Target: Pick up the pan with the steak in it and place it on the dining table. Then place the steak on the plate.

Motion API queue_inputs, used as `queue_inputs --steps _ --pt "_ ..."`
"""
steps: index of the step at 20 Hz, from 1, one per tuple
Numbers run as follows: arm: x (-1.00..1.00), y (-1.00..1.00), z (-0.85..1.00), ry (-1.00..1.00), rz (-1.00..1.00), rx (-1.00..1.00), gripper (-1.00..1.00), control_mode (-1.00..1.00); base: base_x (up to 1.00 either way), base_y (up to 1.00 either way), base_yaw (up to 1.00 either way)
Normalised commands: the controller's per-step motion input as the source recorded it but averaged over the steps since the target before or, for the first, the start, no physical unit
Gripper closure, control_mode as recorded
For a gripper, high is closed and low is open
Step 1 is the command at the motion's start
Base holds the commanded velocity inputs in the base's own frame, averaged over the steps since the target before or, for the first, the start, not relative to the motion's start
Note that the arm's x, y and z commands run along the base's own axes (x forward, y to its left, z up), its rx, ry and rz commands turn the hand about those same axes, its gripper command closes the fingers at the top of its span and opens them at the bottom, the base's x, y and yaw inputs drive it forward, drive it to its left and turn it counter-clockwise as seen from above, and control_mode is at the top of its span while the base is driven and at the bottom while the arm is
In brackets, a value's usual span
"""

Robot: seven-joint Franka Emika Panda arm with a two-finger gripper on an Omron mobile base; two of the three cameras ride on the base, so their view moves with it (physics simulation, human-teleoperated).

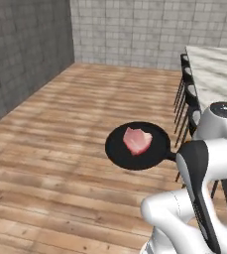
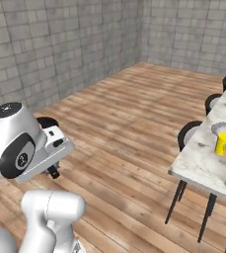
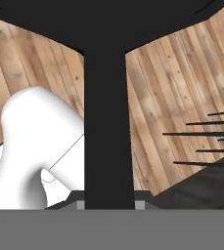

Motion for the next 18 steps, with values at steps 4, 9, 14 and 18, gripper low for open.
queue_inputs --steps 4,9,14,18 --pt "0.00 0.00 0.00 0.00 0.00 0.00 1.00 1.00 0.00 0.00 -0.46" --pt "0.00 0.00 0.00 0.00 0.00 0.00 1.00 1.00 0.00 0.00 -0.46" --pt "0.00 0.00 0.00 0.00 0.00 0.00 1.00 1.00 0.00 0.00 -0.46" --pt "0.00 0.00 0.00 0.00 0.00 0.00 1.00 1.00 -0.16 -0.03 -0.28"
